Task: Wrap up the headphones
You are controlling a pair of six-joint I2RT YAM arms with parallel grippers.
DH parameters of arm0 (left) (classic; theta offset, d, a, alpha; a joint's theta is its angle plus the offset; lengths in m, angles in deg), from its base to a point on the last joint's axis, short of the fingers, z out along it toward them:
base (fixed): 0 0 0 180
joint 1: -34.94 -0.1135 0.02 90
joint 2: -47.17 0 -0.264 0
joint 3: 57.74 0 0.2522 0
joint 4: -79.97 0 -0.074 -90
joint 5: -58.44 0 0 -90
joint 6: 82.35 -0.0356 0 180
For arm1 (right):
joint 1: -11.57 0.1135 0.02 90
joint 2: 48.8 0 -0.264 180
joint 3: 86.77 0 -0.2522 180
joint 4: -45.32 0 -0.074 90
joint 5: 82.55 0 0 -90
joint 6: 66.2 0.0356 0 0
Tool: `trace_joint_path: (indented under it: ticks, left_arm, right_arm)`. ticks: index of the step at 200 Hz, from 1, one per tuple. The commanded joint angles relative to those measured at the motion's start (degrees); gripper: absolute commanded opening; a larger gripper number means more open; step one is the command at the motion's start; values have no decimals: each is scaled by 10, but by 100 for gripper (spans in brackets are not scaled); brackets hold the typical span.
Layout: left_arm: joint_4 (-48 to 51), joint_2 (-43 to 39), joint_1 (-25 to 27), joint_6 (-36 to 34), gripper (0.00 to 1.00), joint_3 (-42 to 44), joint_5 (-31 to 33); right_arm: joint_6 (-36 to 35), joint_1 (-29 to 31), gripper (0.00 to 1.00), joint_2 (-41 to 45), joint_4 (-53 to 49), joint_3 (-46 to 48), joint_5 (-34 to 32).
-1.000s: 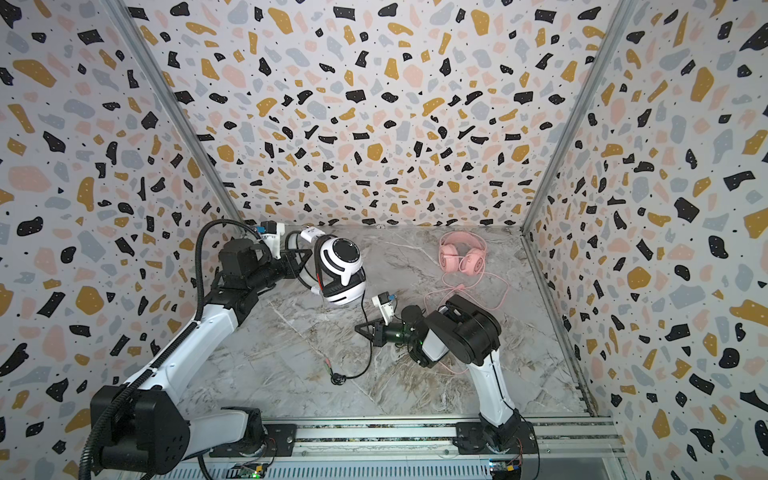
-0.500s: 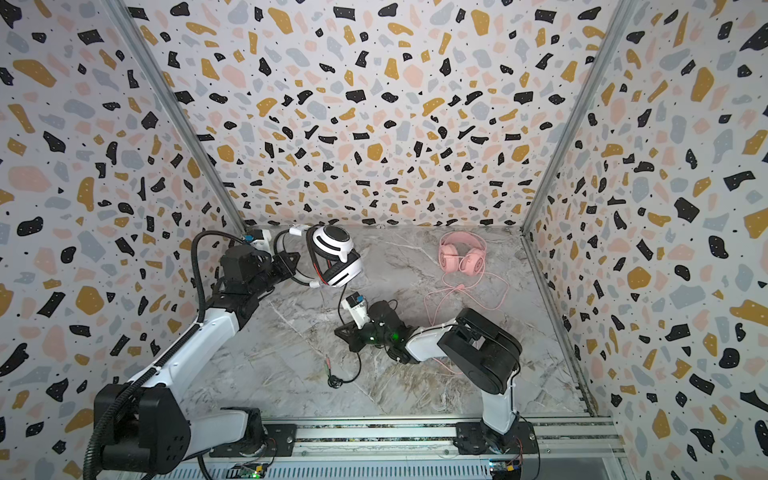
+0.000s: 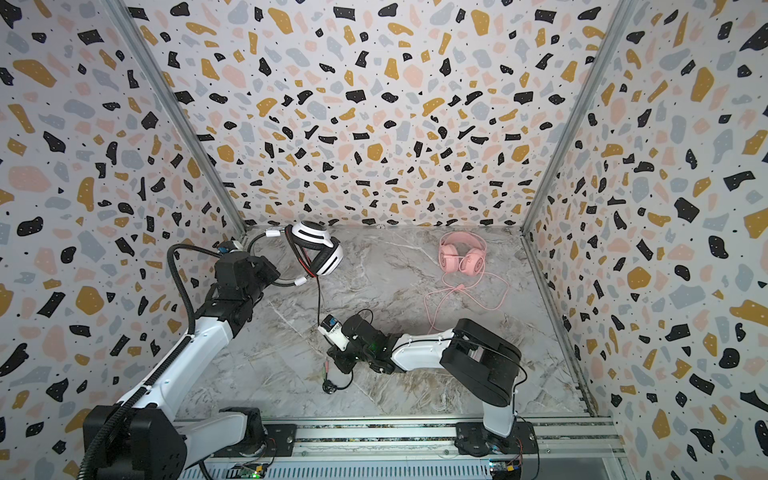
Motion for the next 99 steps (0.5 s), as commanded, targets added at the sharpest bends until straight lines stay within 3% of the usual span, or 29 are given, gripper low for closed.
trace_joint_path:
  ticks: [1,99]
  left_arm:
    - [-25,-18,-3,3,0,-25,56]
    - [-19,-12,10,-36,0,-29,80]
  right_arm:
    - [-55,2,9,71,-65,-40,-70]
    - [-143,-19,10,175,-115,-91,-234]
